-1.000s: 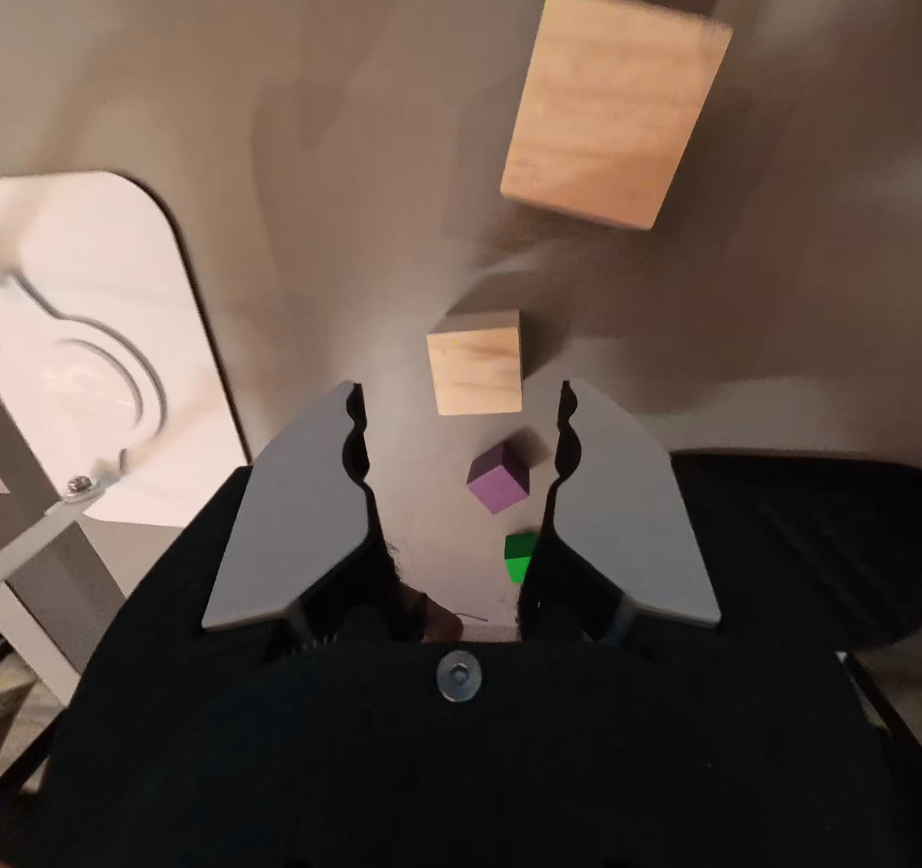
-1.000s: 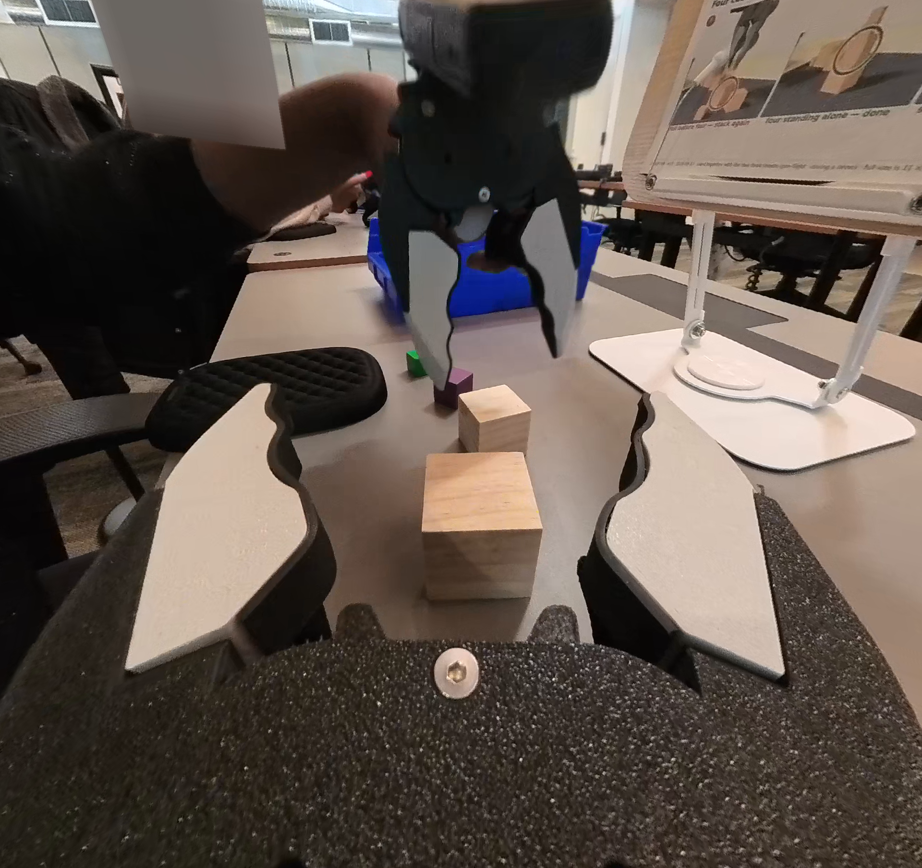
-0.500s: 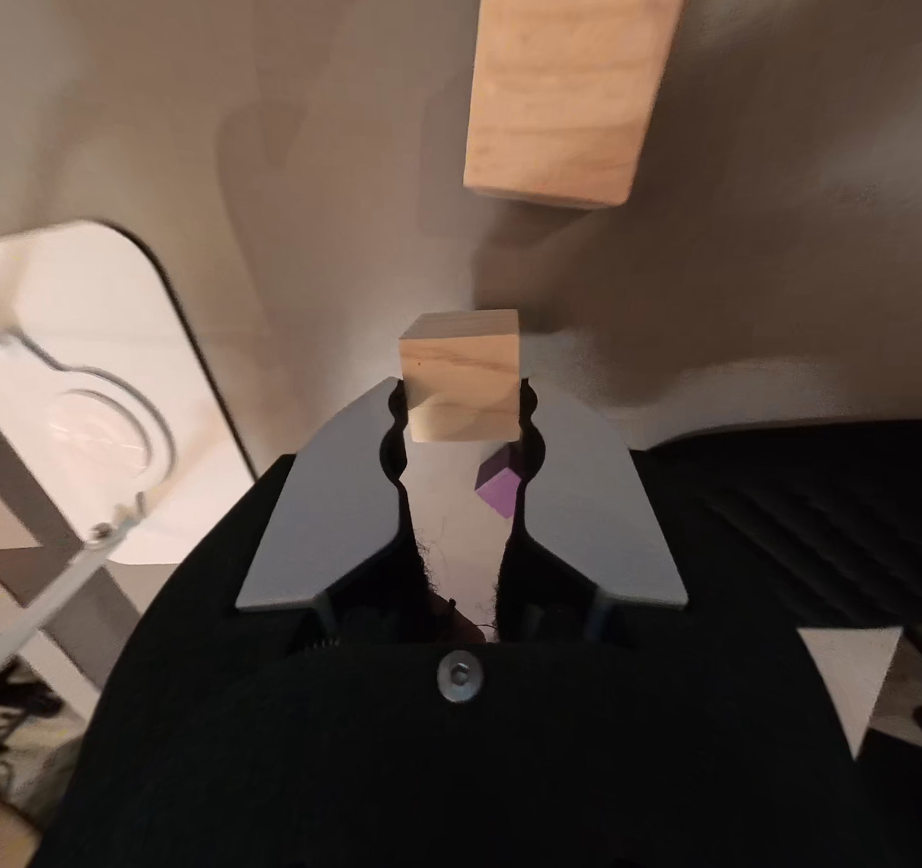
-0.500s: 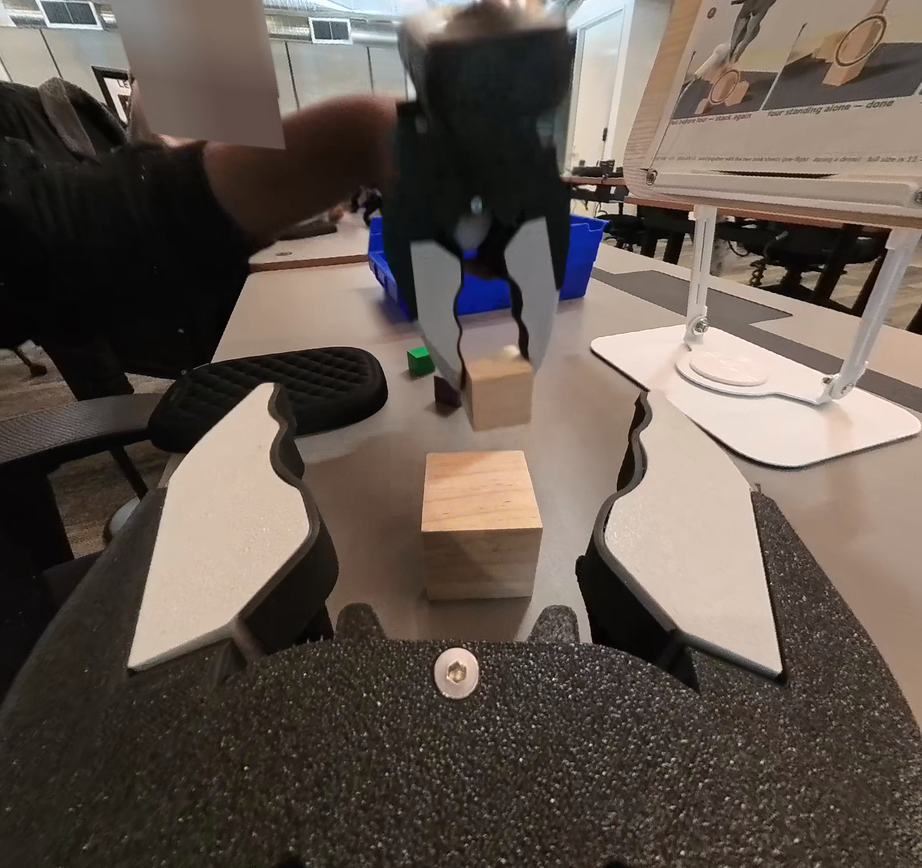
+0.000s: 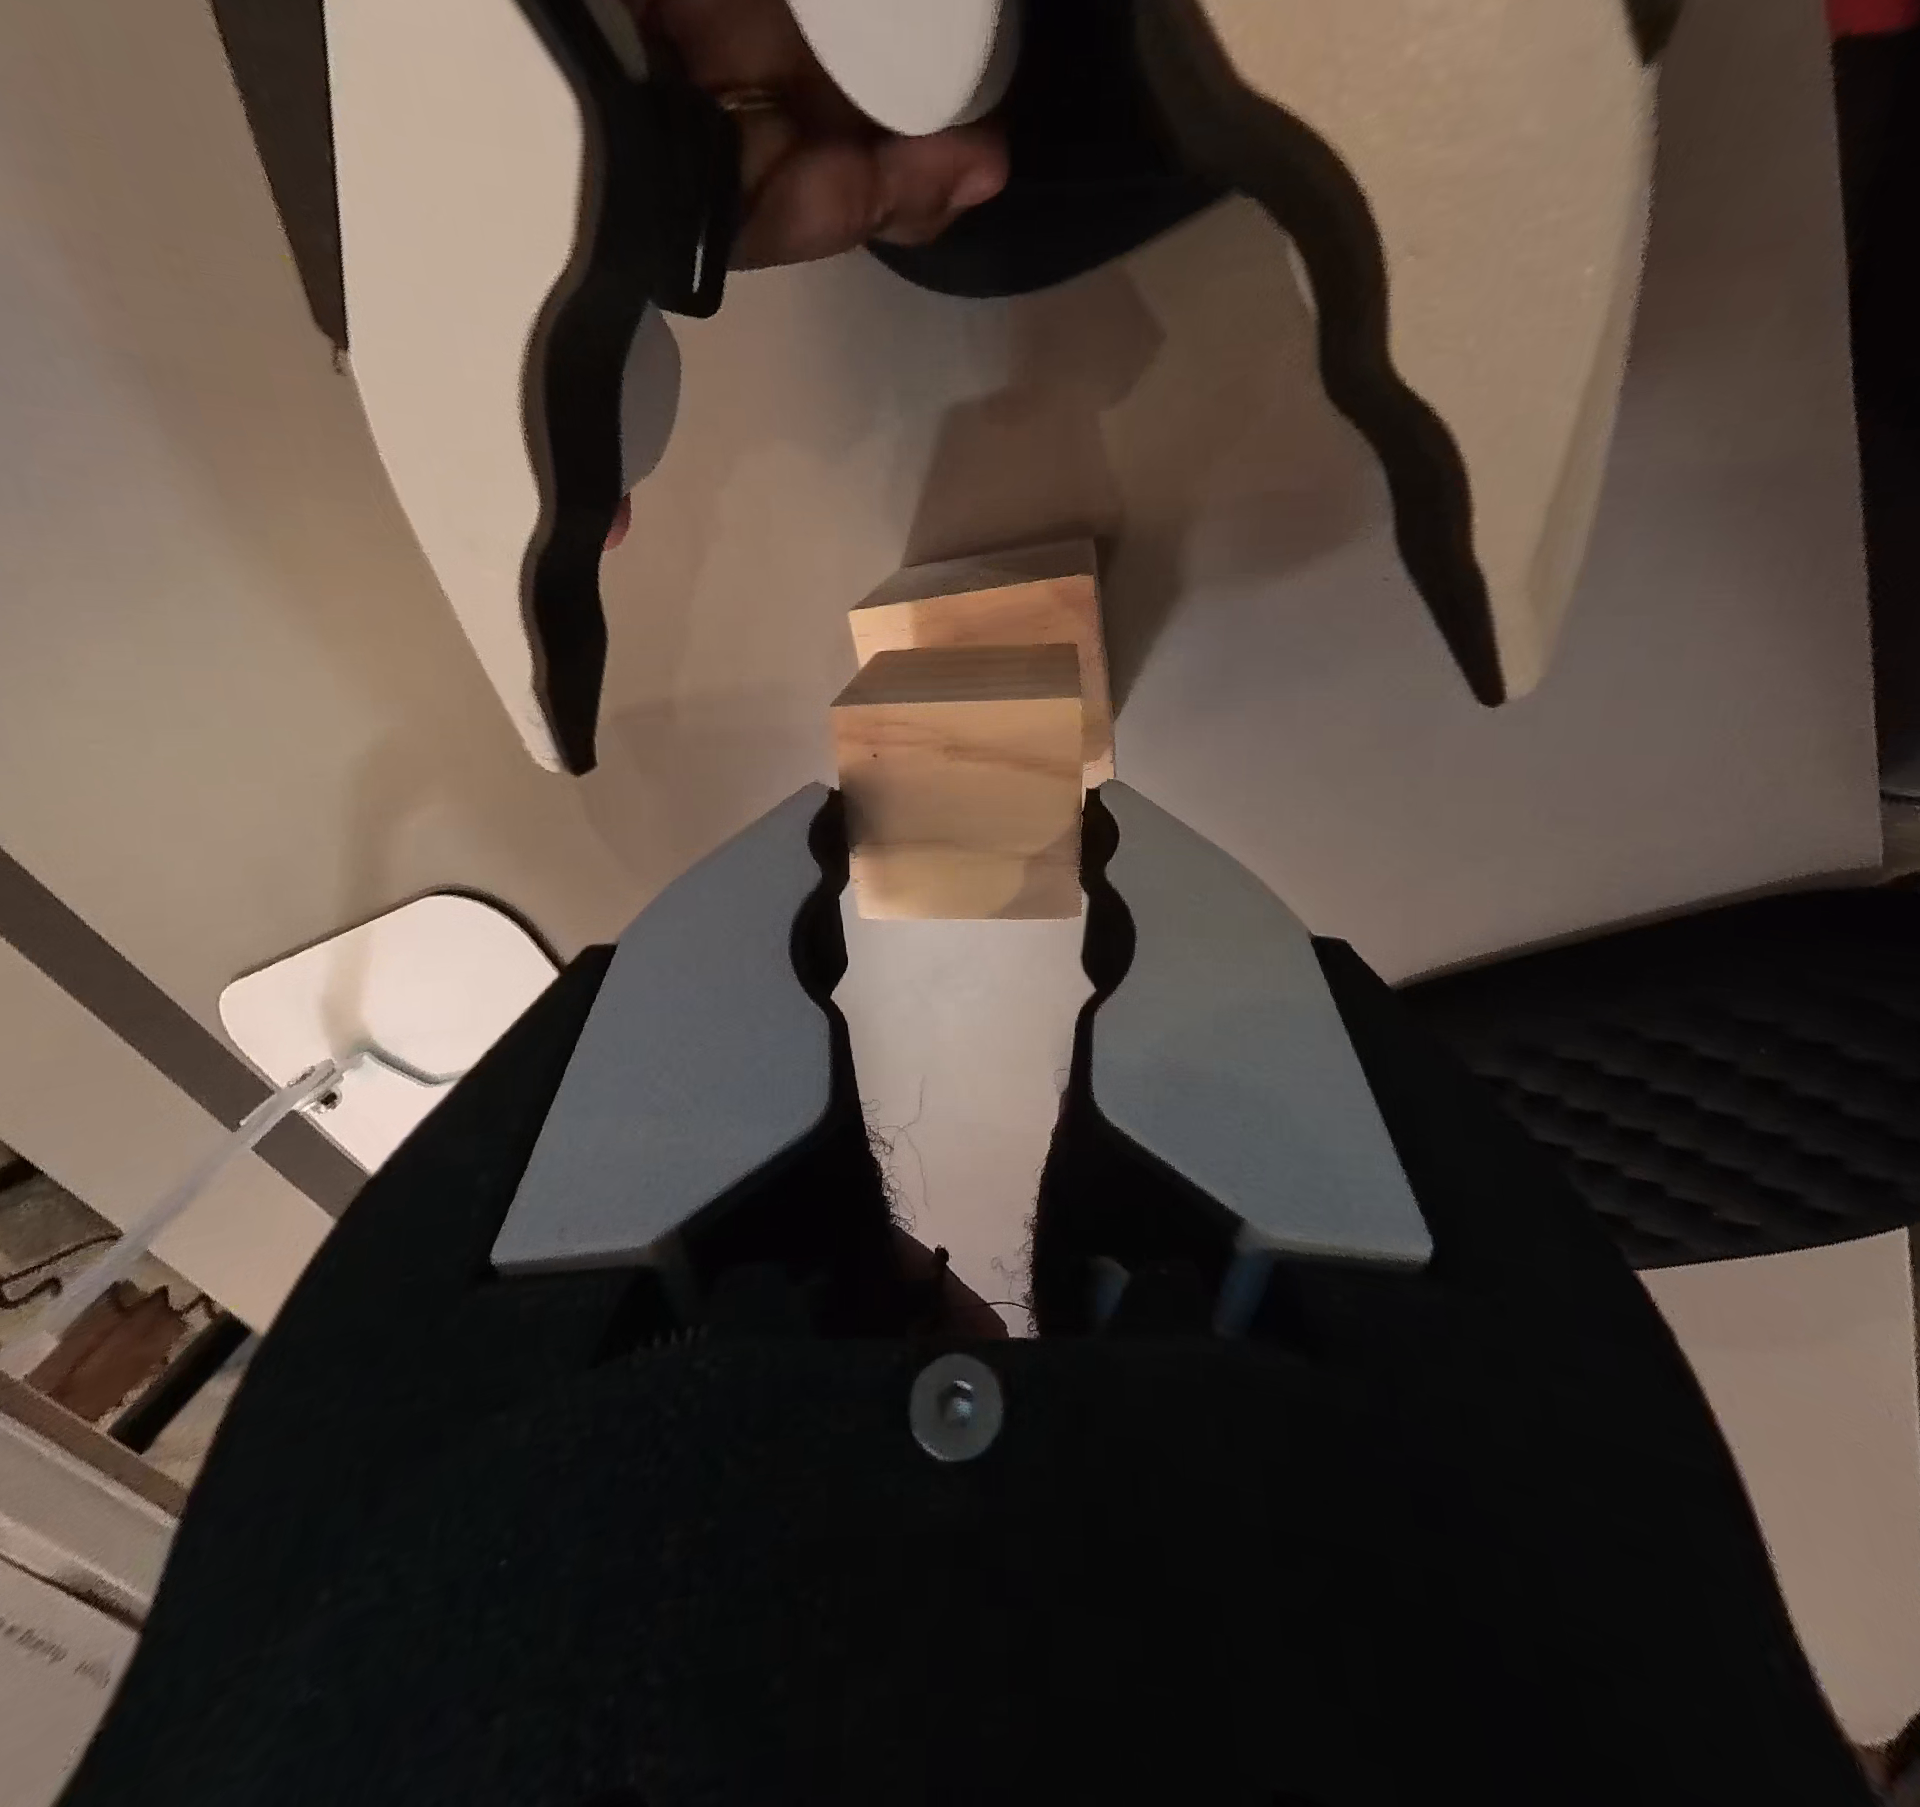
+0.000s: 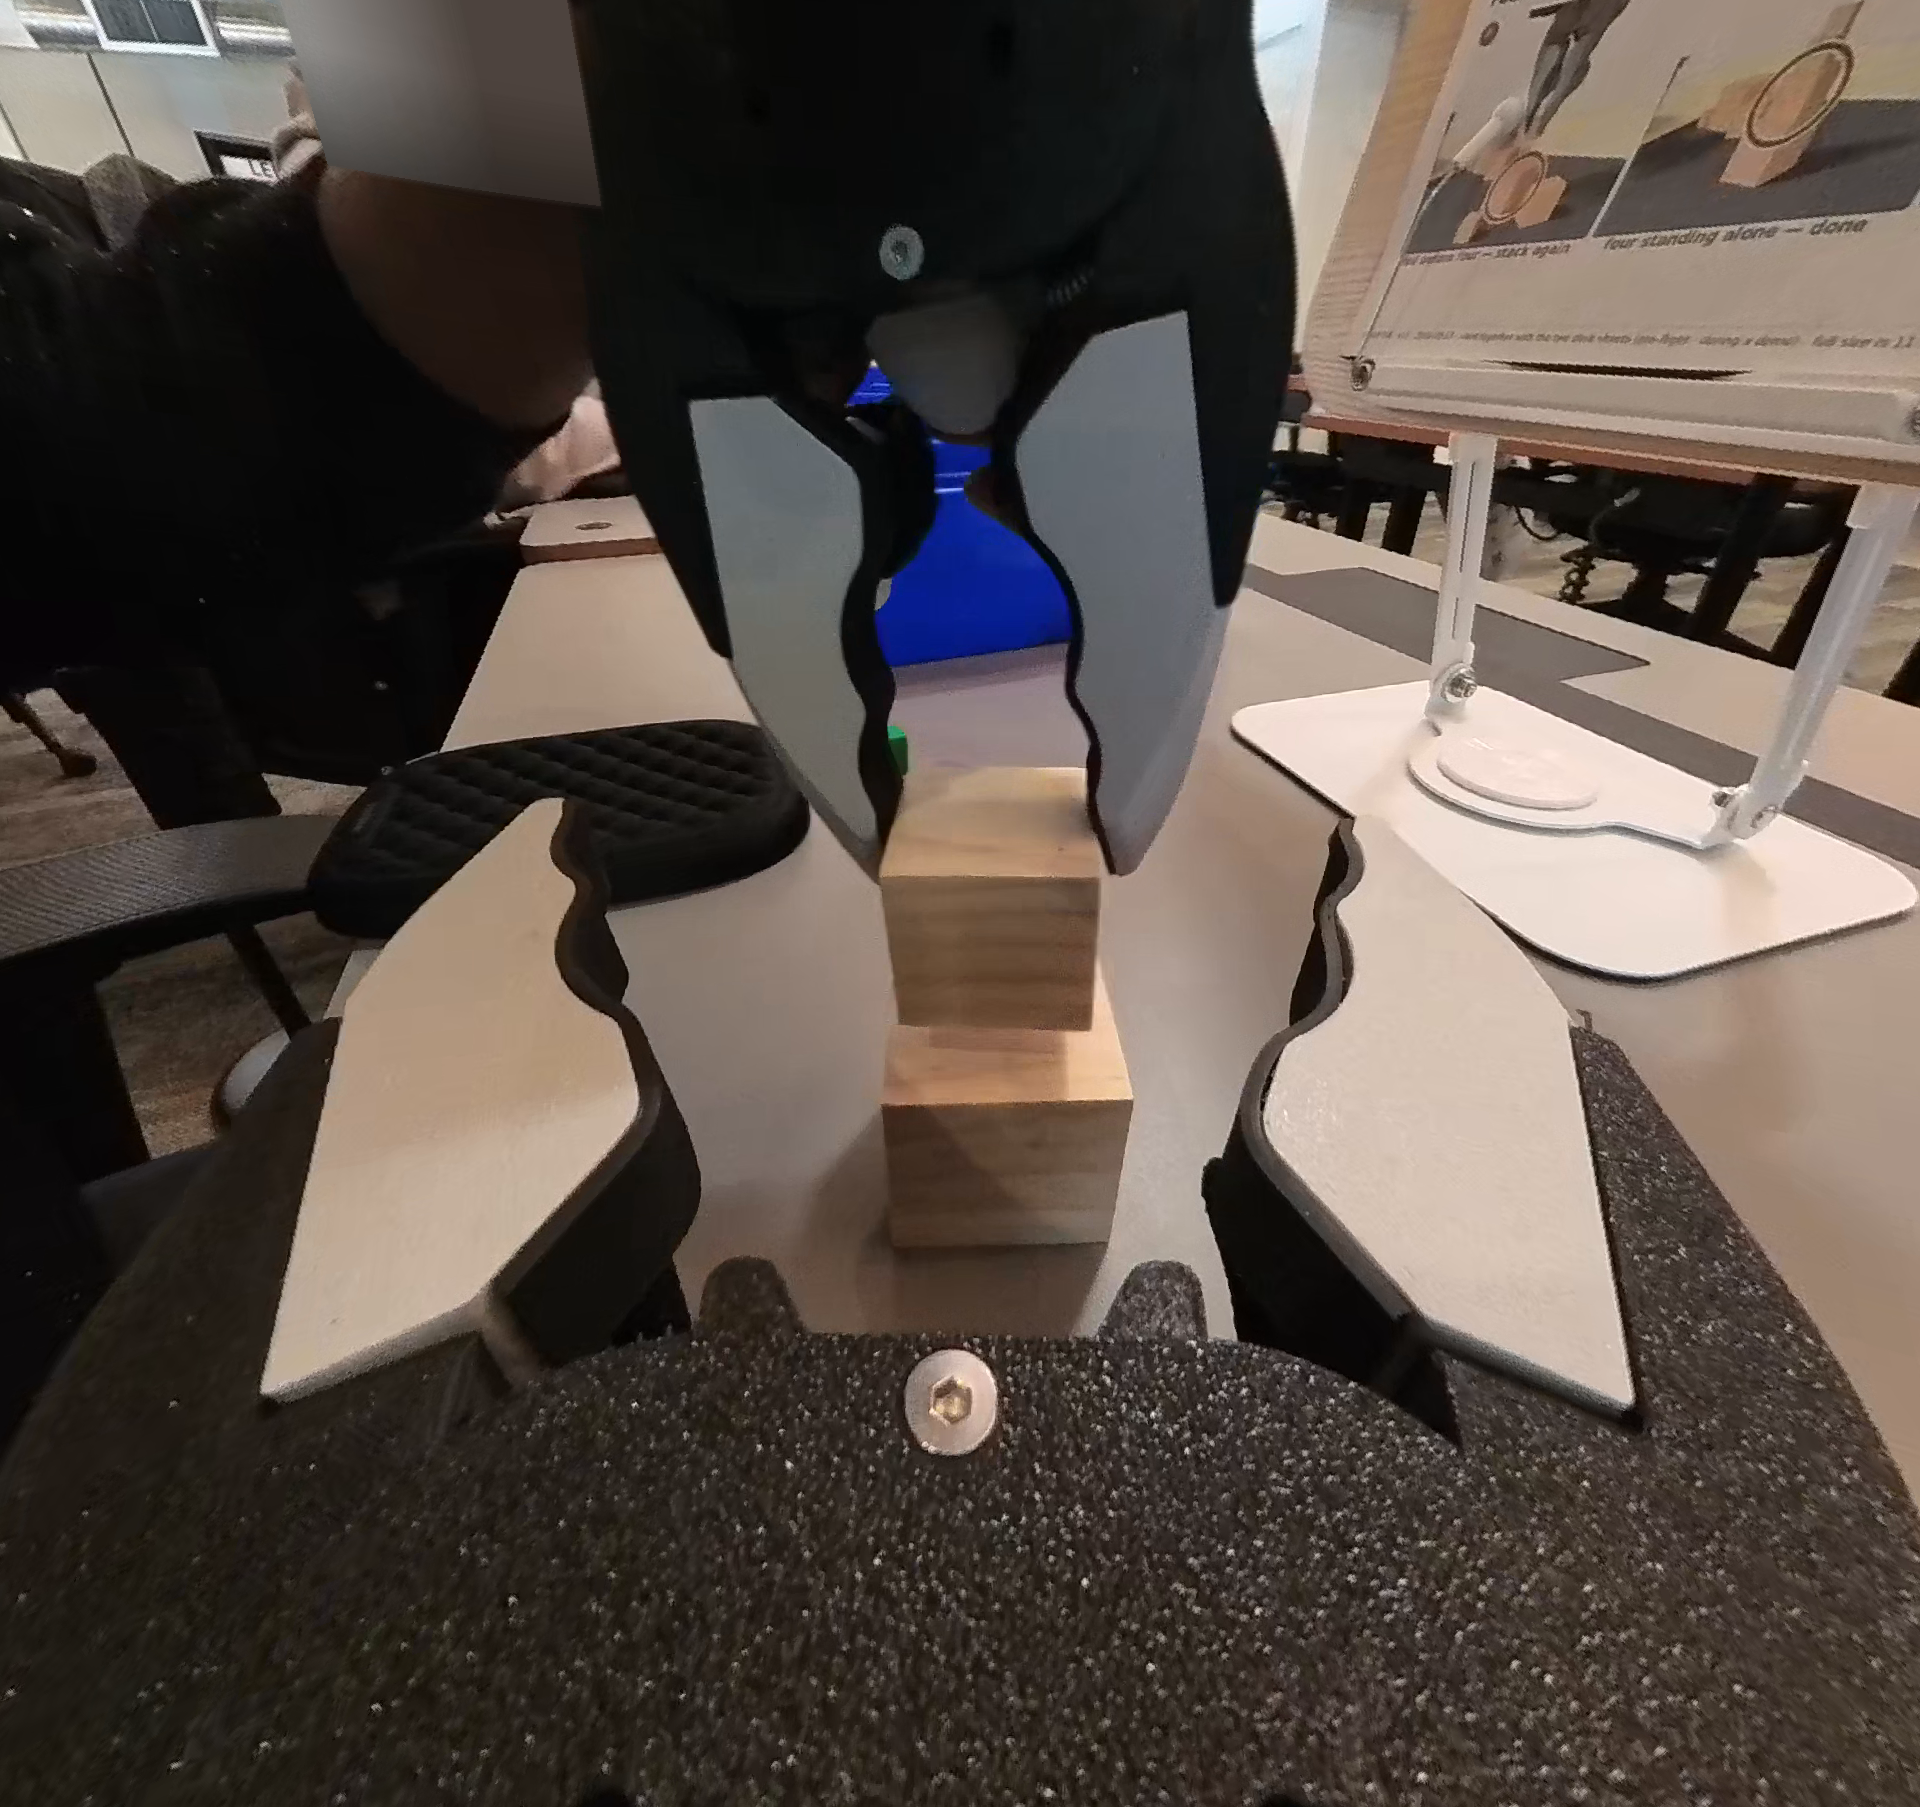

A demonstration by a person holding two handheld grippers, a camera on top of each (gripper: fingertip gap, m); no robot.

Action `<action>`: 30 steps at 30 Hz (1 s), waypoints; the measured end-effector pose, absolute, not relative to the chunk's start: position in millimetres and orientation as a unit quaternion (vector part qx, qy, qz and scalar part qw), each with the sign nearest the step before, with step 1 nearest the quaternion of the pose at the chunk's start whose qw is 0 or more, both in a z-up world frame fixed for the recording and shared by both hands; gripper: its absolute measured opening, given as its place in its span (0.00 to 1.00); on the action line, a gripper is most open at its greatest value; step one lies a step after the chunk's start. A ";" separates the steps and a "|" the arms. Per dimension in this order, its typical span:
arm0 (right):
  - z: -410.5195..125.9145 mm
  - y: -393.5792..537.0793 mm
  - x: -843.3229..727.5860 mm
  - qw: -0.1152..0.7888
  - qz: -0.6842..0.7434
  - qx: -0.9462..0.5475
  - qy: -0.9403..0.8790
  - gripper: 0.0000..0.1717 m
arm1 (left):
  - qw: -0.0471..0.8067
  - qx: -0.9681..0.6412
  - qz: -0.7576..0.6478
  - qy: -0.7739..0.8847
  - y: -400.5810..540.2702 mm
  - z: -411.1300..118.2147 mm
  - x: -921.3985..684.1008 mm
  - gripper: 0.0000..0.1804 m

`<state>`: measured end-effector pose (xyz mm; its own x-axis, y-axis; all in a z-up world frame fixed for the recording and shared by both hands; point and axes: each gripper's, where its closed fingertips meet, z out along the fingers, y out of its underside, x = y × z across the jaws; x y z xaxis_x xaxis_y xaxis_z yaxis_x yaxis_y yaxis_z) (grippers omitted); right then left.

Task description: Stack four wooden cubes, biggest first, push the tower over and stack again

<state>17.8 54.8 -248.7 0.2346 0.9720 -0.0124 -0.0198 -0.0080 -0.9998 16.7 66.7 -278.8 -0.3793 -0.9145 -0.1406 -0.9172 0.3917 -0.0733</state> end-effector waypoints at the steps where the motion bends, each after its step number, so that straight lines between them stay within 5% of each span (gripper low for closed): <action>1: -248.6 54.8 17.9 0.557 0.445 -0.553 -0.430 0.74 | 0.080 -0.555 0.007 0.828 68.6 -279.1 17.1 0.24; 21: -248.8 55.8 18.1 0.556 0.447 -0.555 -0.427 0.73 | 0.068 -0.591 -0.001 0.804 68.0 -291.0 21.2 0.24; 24: -248.5 55.7 18.2 0.556 0.448 -0.555 -0.427 0.72 | 0.075 -0.596 0.001 0.799 70.2 -289.4 20.2 0.34; 30: -247.8 55.4 18.7 0.556 0.451 -0.553 -0.426 0.72 | 0.115 -0.609 -0.013 0.784 74.1 -273.2 11.0 0.37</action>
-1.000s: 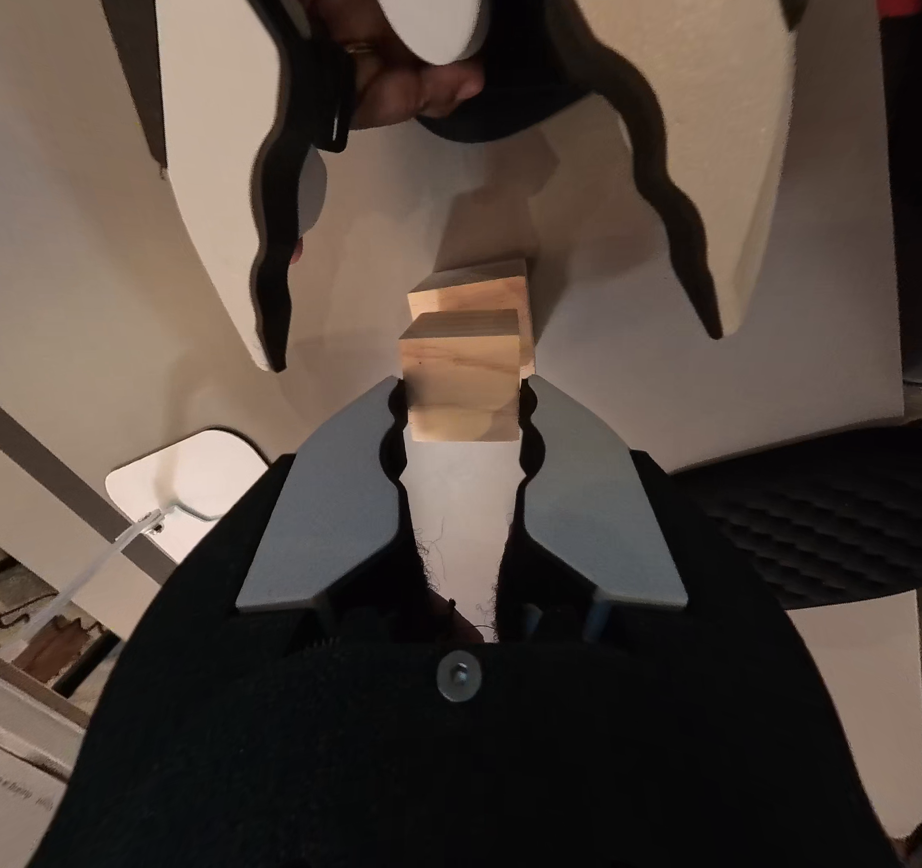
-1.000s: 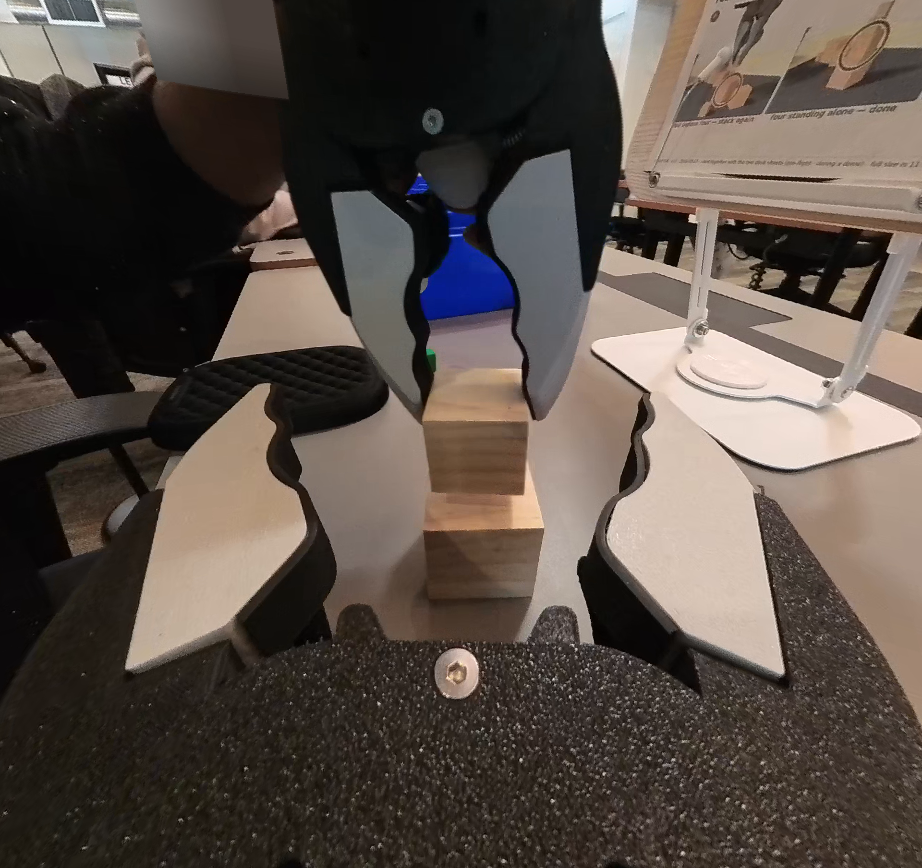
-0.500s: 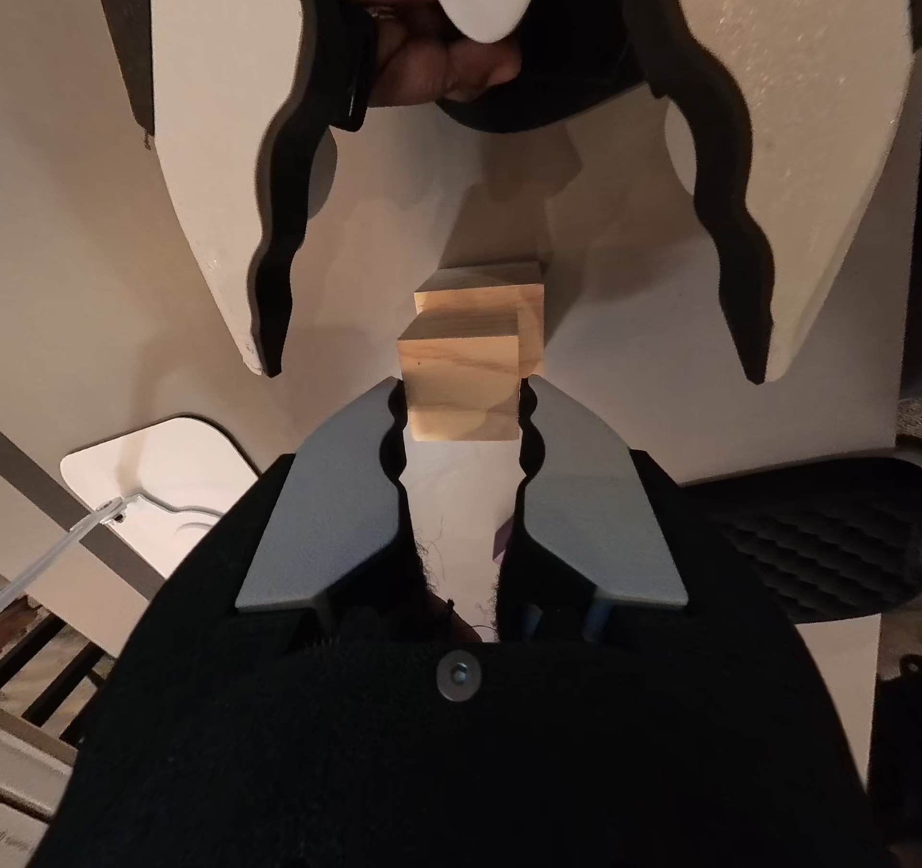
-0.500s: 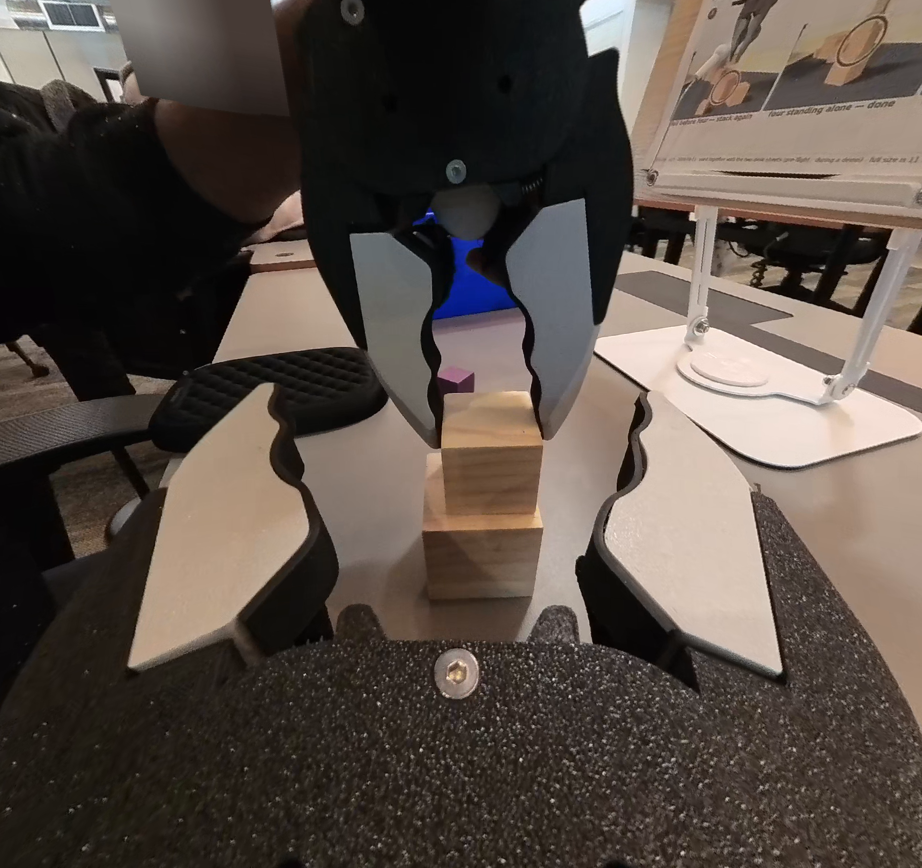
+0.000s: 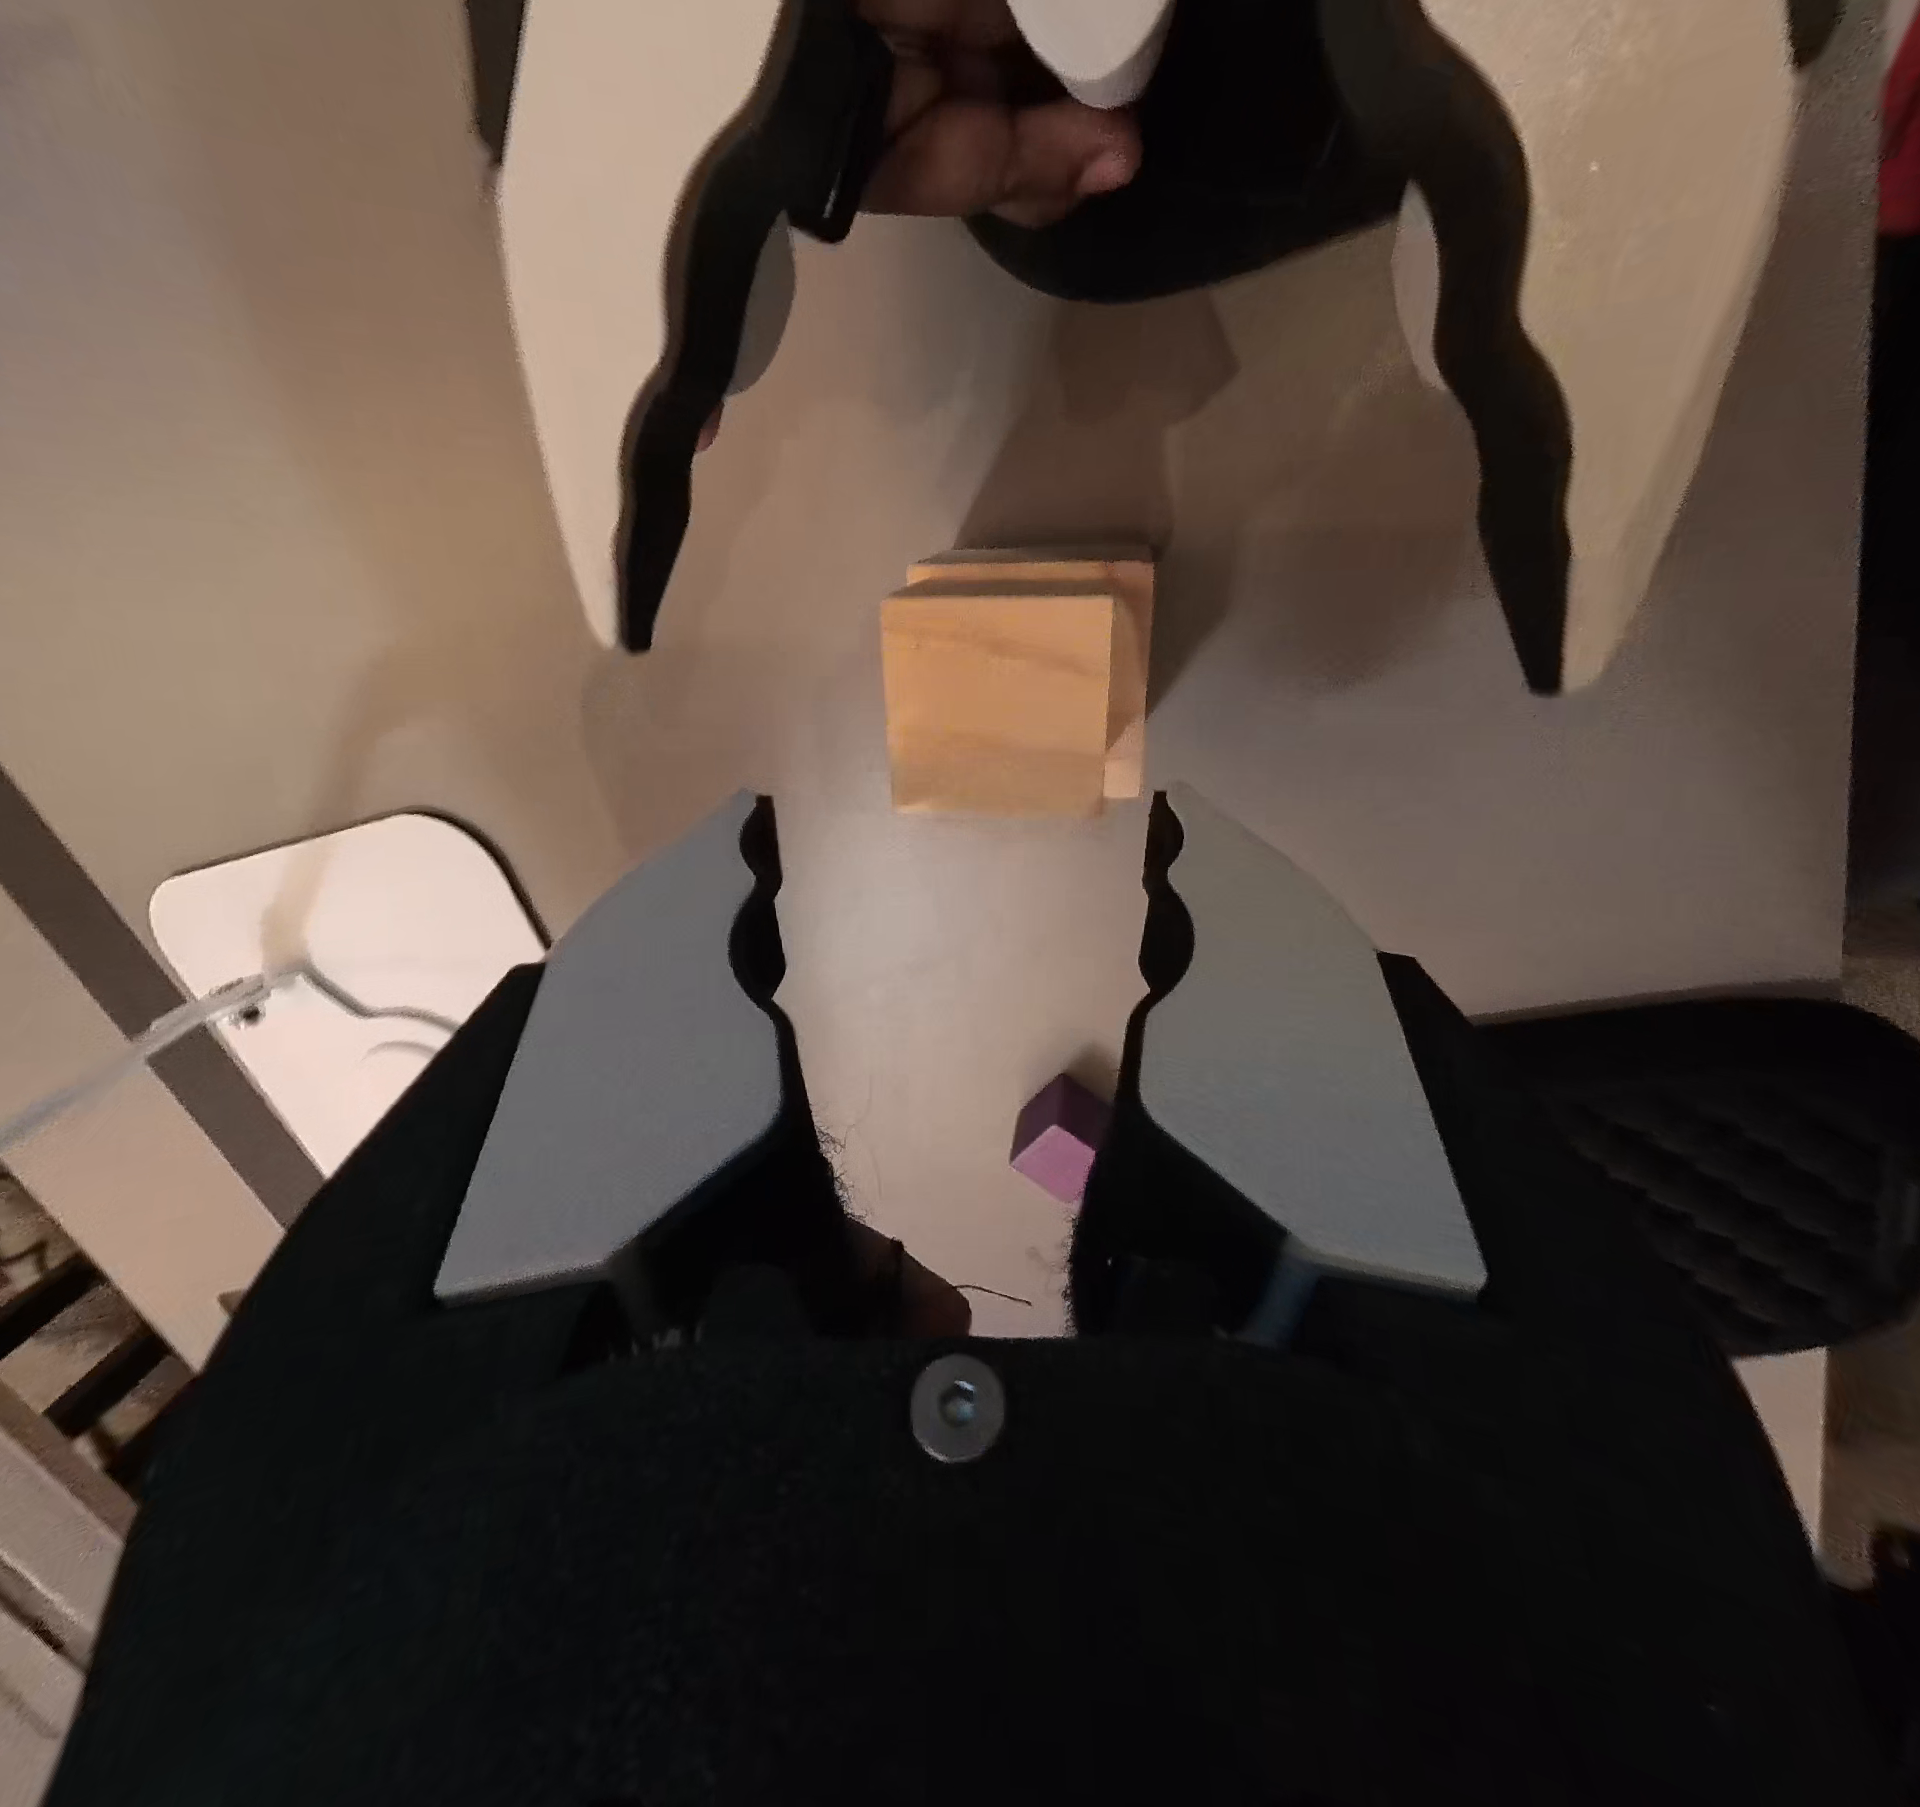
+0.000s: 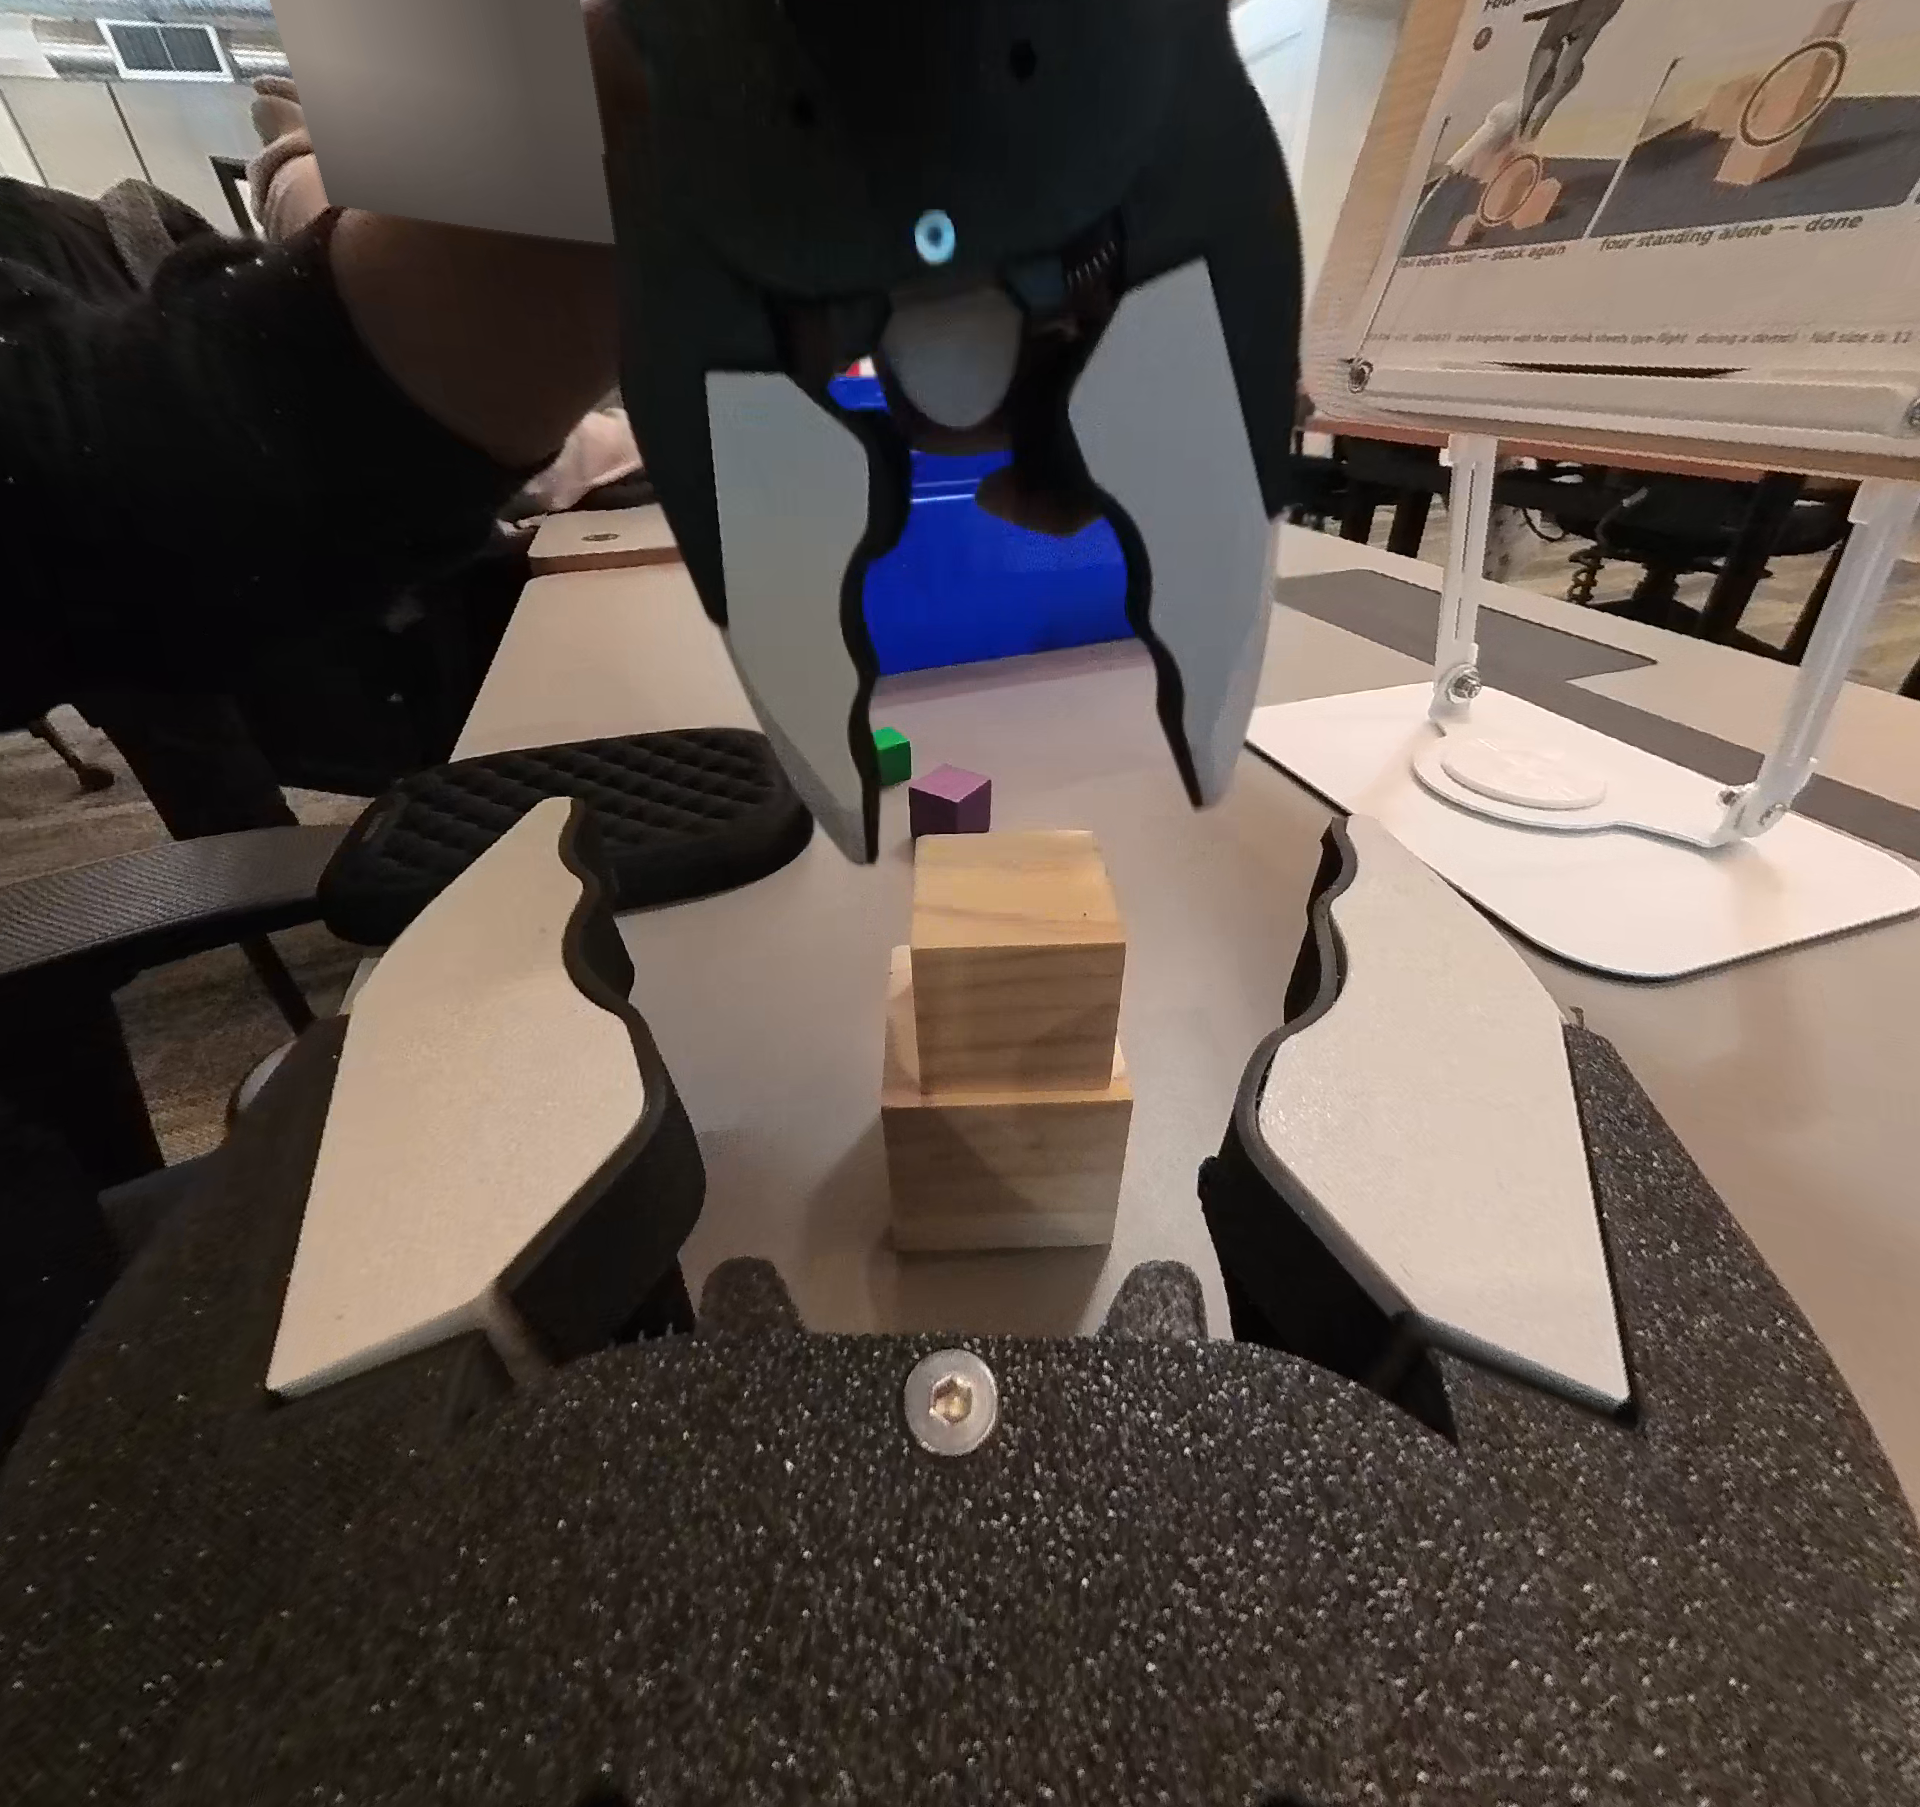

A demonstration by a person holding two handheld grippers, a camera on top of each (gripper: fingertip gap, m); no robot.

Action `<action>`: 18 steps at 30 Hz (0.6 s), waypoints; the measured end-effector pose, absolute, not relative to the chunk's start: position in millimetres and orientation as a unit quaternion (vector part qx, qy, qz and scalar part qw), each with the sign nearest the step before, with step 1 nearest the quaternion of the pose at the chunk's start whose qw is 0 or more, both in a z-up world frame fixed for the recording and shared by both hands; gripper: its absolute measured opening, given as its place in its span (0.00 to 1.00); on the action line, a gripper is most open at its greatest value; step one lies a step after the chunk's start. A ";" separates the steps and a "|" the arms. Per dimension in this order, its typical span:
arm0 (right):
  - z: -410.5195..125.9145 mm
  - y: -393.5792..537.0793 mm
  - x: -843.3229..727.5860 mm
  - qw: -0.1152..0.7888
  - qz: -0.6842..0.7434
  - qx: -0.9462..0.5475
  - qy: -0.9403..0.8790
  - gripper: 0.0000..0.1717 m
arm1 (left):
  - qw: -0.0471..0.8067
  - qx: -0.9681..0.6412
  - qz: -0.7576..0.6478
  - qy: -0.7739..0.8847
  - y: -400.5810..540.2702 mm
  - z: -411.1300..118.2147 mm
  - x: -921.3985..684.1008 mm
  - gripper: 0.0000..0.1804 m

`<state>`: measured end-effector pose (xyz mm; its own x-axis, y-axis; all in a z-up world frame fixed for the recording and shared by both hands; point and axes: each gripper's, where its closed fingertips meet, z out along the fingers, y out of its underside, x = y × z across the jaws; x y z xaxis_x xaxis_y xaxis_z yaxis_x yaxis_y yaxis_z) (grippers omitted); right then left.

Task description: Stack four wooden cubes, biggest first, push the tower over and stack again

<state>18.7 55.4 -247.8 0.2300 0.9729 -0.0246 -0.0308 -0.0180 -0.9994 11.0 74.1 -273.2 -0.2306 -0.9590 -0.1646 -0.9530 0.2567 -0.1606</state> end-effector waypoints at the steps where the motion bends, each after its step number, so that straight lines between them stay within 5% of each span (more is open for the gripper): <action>1: -247.8 55.5 18.7 0.556 0.451 -0.553 -0.426 0.72 | 0.132 -0.614 -0.023 0.778 74.3 -268.4 7.8 0.38; 18: -248.6 55.8 18.1 0.553 0.450 -0.555 -0.427 0.71 | 0.110 -0.731 -0.019 0.673 88.0 -328.5 -132.1 0.32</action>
